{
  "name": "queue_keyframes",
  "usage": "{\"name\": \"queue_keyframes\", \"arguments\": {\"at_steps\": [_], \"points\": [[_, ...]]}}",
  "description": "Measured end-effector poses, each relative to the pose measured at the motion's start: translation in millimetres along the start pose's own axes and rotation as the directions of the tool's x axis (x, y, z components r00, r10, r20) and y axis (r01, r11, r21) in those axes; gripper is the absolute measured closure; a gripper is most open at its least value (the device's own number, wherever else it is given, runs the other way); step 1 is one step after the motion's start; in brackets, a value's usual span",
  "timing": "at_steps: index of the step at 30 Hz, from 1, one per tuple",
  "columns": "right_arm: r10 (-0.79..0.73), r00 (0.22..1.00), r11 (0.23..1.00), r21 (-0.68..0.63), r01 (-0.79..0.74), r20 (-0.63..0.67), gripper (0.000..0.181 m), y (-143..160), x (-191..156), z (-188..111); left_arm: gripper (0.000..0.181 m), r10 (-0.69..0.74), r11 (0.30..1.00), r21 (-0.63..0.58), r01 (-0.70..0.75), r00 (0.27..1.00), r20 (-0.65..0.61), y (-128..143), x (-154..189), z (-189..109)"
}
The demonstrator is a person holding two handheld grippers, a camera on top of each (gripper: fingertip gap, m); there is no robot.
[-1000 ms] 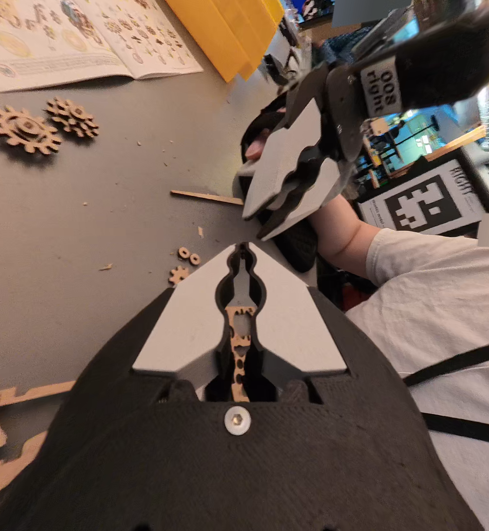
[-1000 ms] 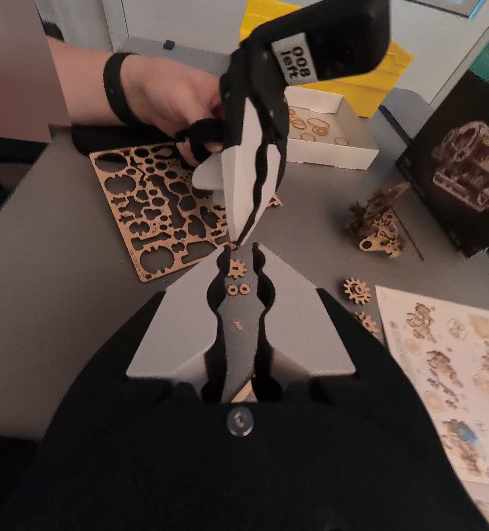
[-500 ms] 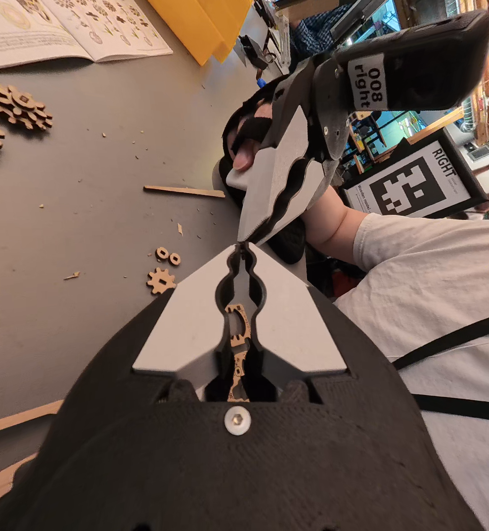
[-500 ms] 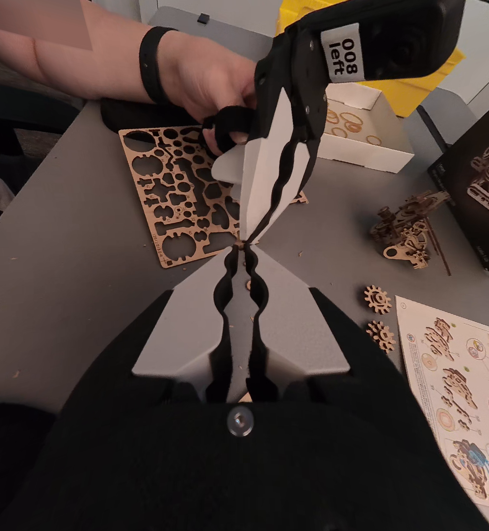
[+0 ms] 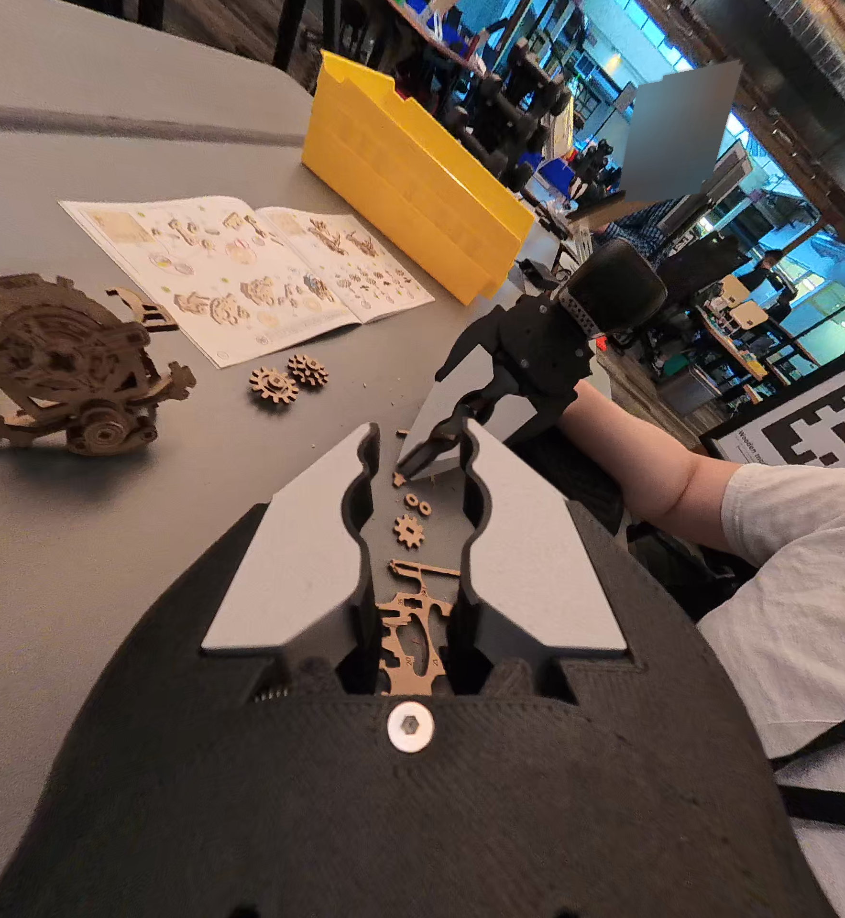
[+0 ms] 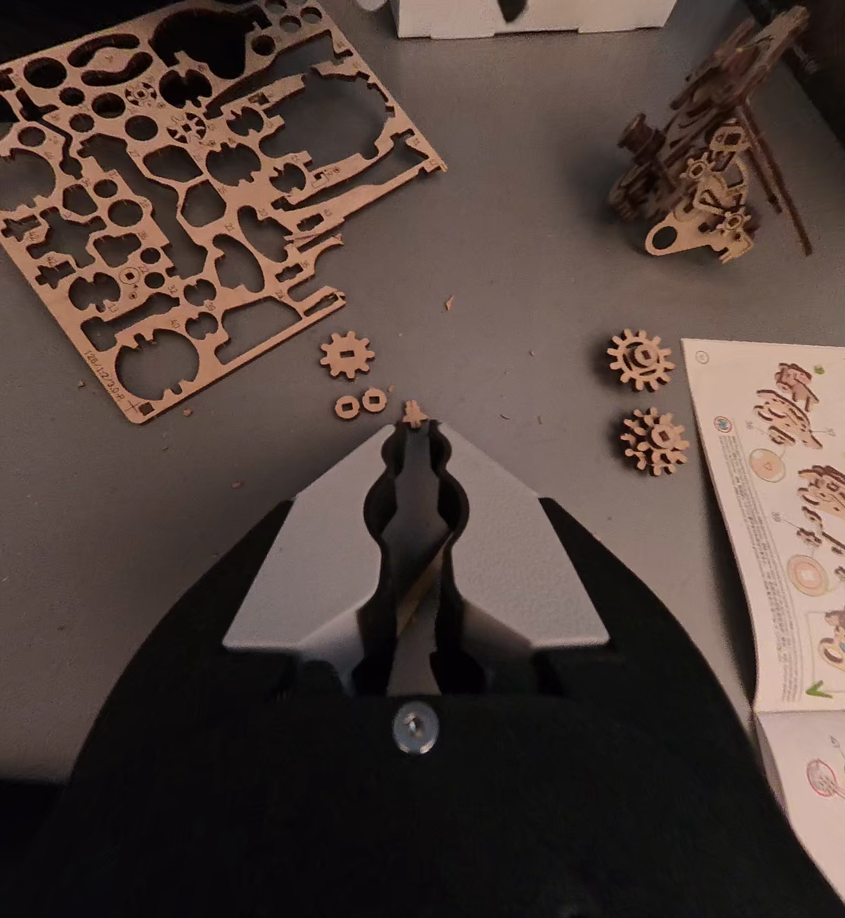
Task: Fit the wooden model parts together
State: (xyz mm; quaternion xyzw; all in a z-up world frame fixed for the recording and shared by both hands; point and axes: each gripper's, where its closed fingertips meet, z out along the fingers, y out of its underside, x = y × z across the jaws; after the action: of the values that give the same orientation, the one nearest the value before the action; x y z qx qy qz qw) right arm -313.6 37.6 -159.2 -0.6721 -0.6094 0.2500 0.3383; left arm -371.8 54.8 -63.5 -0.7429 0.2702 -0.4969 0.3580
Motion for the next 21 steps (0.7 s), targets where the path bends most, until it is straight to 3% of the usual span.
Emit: {"name": "queue_keyframes", "arguments": {"at_steps": [2, 5, 8, 10, 12, 16, 18, 21], "points": [[-0.003, 0.999, 1.0, 0.026, 0.004, -0.04, 0.16, -2, 7, -6, 0.151, 0.033, 0.999, 0.026, -0.033, 0.999, 0.008, -5, 1, -3], [0.017, 0.995, 0.99, 0.143, -0.003, -0.099, 0.157, -17, 21, -24, 0.153, 0.138, 0.986, 0.083, -0.144, 0.988, 0.067, -17, 1, -11], [0.036, 0.961, 0.947, 0.316, 0.054, -0.274, 0.152, -40, 50, -60, 0.154, 0.29, 0.936, 0.157, -0.316, 0.943, 0.165, -34, 4, -26], [0.072, 0.867, 0.875, 0.449, 0.182, -0.492, 0.153, -60, 74, -110, 0.149, 0.372, 0.894, 0.164, -0.418, 0.894, 0.251, -39, 1, -33], [0.12, 0.728, 0.808, 0.492, 0.323, -0.675, 0.152, -69, 87, -166, 0.14, 0.424, 0.854, 0.167, -0.493, 0.844, 0.327, -41, -4, -38], [0.122, 0.354, 0.832, 0.29, 0.473, -0.927, 0.108, -51, 106, -239, 0.127, 0.46, 0.814, 0.188, -0.55, 0.807, 0.371, -43, -3, -38], [0.129, 0.286, 0.843, 0.257, 0.473, -0.949, 0.1, -44, 110, -252, 0.124, 0.468, 0.808, 0.179, -0.562, 0.796, 0.385, -43, -4, -38], [0.244, 0.272, 0.813, 0.349, 0.466, -0.931, 0.094, -36, 109, -261, 0.121, 0.479, 0.777, 0.219, -0.59, 0.78, 0.404, -47, 0, -44]]}}
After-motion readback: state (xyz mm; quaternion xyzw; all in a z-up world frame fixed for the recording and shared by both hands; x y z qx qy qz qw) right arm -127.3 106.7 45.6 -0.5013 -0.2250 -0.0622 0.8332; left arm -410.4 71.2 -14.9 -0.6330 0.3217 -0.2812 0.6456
